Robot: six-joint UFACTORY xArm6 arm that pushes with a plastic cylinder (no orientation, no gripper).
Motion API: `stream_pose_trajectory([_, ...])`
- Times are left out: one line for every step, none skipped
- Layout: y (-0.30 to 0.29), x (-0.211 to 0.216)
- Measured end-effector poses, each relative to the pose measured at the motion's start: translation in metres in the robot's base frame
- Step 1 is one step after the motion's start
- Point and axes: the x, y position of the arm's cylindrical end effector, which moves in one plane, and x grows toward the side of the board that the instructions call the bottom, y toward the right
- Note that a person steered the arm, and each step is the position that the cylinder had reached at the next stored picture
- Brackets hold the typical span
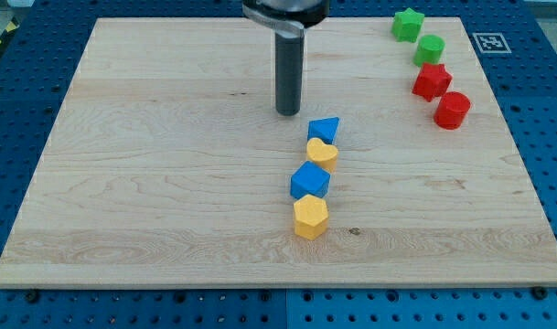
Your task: Slightly push the blue triangle towards left
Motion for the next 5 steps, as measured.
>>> stream_pose_trajectory([0.049,0.007])
stream_pose_trajectory([0.085,0.034])
stream_pose_trajectory([0.080,0.062])
stream_pose_trajectory([0.080,0.066])
stream_pose_trajectory([0.080,0.071])
